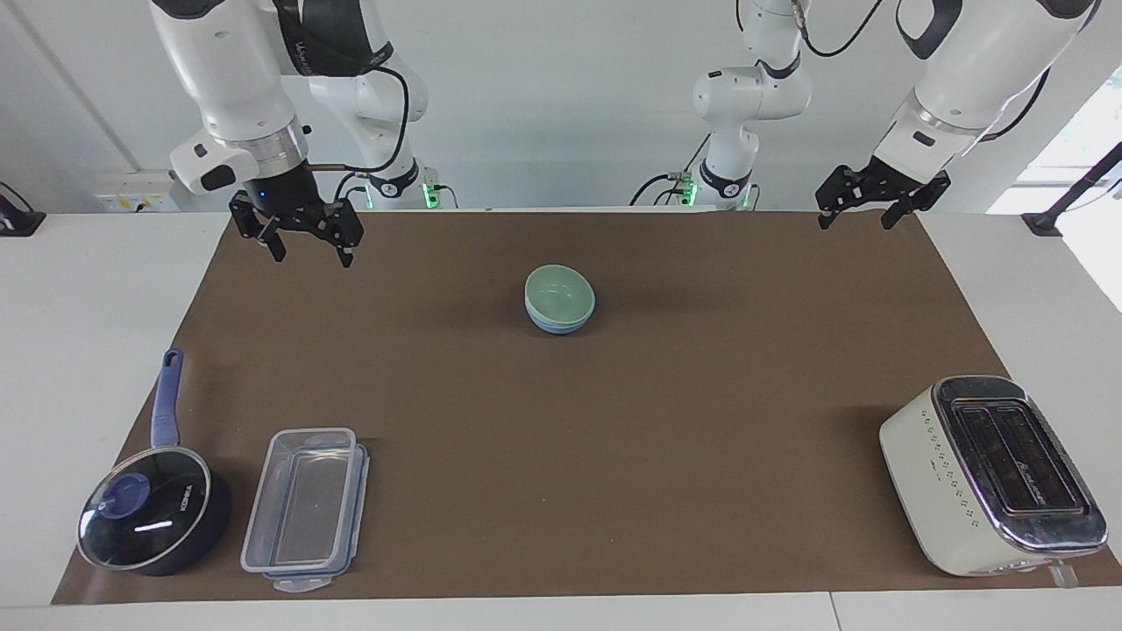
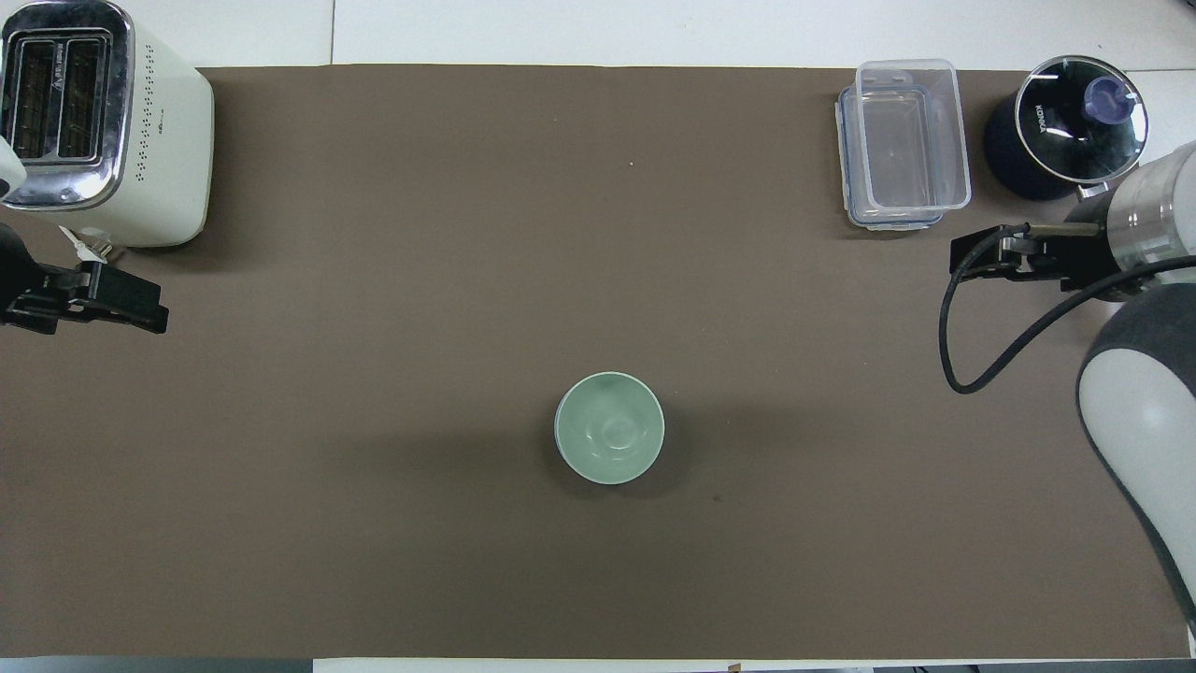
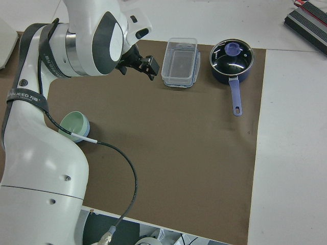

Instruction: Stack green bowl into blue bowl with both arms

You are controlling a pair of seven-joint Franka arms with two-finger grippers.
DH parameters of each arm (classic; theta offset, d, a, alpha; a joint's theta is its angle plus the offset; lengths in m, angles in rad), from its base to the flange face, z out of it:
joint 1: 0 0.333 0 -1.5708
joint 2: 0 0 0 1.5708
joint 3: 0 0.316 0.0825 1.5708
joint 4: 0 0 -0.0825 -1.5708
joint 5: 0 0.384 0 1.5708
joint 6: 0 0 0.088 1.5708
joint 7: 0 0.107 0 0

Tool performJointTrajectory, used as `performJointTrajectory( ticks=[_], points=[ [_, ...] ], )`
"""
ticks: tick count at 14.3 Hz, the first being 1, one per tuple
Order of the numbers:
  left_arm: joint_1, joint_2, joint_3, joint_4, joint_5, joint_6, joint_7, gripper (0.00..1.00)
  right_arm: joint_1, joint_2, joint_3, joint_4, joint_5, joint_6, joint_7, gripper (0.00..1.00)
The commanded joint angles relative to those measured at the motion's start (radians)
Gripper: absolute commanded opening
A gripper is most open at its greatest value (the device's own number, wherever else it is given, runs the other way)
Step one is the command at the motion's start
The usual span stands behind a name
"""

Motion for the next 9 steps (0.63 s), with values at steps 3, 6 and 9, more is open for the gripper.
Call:
performJointTrajectory(
  ticks=[3, 6, 9],
  points=[
    [0.003, -0.013, -0.002, -0.008, 0.024, 0.002, -0.002, 1.0, 0.057, 0.015, -0.064, 0.052, 0.0, -0.083, -0.028, 1.0],
    [0.003, -0.013, -0.002, -0.008, 0.024, 0.002, -0.002, 1.0, 0.205, 0.018, -0.233, 0.064, 0.0, -0.103, -0.026, 1.0],
    [0.003, -0.013, -0.002, -0.008, 0.024, 0.002, -0.002, 1.0, 0.229, 0.011, -0.253, 0.049, -0.001, -0.1, -0.017, 1.0]
  ],
)
